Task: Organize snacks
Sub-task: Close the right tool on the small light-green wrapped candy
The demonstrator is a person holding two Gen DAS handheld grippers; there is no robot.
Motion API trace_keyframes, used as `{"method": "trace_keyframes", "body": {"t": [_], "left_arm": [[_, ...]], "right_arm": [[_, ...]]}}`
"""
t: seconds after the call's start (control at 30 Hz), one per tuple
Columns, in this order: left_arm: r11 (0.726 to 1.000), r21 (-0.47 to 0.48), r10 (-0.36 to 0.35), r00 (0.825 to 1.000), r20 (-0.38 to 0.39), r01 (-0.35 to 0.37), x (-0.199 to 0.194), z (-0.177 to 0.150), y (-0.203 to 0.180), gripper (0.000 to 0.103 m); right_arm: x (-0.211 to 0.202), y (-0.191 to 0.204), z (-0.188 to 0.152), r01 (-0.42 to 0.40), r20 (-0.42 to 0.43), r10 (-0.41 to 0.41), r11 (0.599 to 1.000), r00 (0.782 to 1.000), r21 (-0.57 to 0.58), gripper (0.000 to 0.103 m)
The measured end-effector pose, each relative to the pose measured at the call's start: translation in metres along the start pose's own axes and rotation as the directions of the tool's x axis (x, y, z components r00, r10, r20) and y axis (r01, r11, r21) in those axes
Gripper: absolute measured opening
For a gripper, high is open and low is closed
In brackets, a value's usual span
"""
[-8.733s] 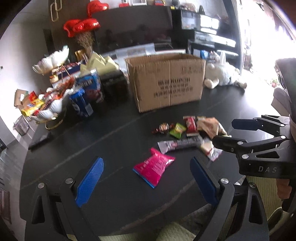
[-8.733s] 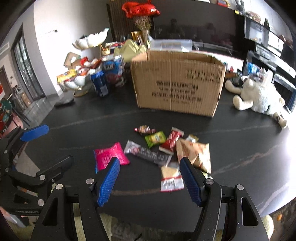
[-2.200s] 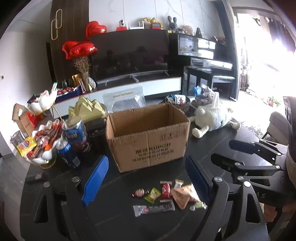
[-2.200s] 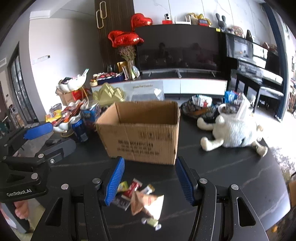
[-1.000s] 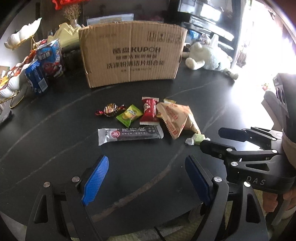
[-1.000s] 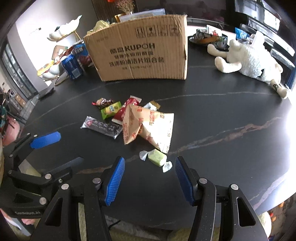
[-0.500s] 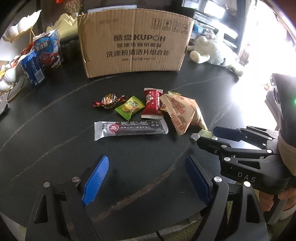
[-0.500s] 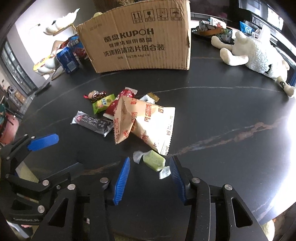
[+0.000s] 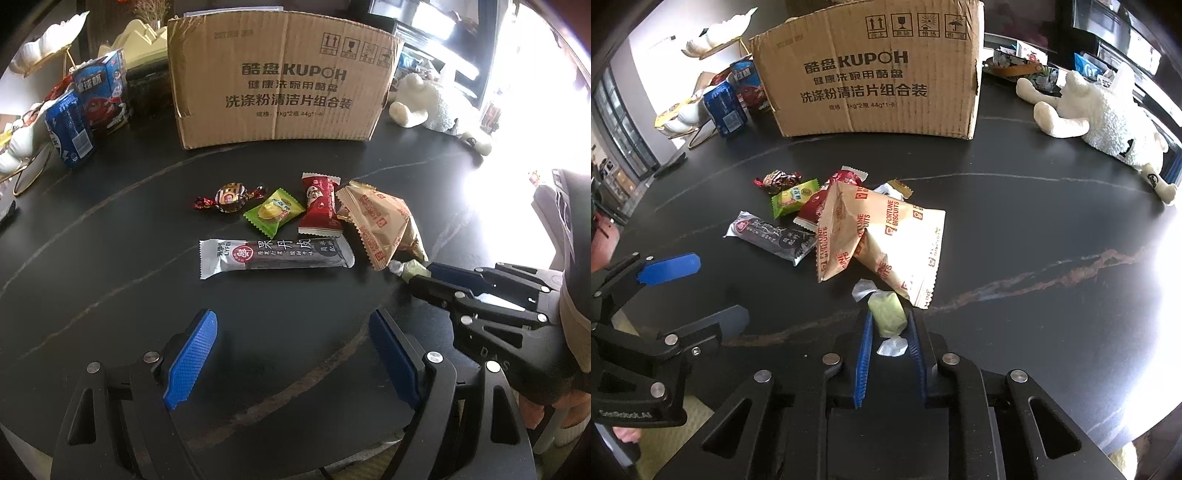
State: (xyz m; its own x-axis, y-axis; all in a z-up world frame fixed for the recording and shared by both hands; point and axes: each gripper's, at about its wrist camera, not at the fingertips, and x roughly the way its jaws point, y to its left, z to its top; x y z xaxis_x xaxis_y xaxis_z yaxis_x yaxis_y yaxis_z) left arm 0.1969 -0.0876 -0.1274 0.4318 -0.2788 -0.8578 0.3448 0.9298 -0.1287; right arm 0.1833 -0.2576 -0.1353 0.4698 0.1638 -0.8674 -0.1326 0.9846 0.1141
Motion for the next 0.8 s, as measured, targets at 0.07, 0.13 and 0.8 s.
{"method": "trace_keyframes", "body": {"t": [0.07,0.13,0.8], "left_arm": [[1.000,0.005,-0.003,1.000,0.005,0.003,-0.001,0.000,0.002,0.085],[1.000,0.015,-0.010,1.000,0.013,0.010,-0.002,0.001,0.004,0.085],[0.874,0.465,-0.142,0.989,-0.036,0.142,0.009,0.047,0.003,0.072]], "right_arm": [[-0.002,0.004,-0.001,-0.006,0.001,0.006,1.000,1.000,0.000,0.021],[-0.006,0.009,-0.002,-0.016,0.008,0.016,1.000,1.000,0.003,0.021],[-0.006,0.033,0.007,-0.031,-0.002,0.033,0.977,0.999,0.210,0.021]]}}
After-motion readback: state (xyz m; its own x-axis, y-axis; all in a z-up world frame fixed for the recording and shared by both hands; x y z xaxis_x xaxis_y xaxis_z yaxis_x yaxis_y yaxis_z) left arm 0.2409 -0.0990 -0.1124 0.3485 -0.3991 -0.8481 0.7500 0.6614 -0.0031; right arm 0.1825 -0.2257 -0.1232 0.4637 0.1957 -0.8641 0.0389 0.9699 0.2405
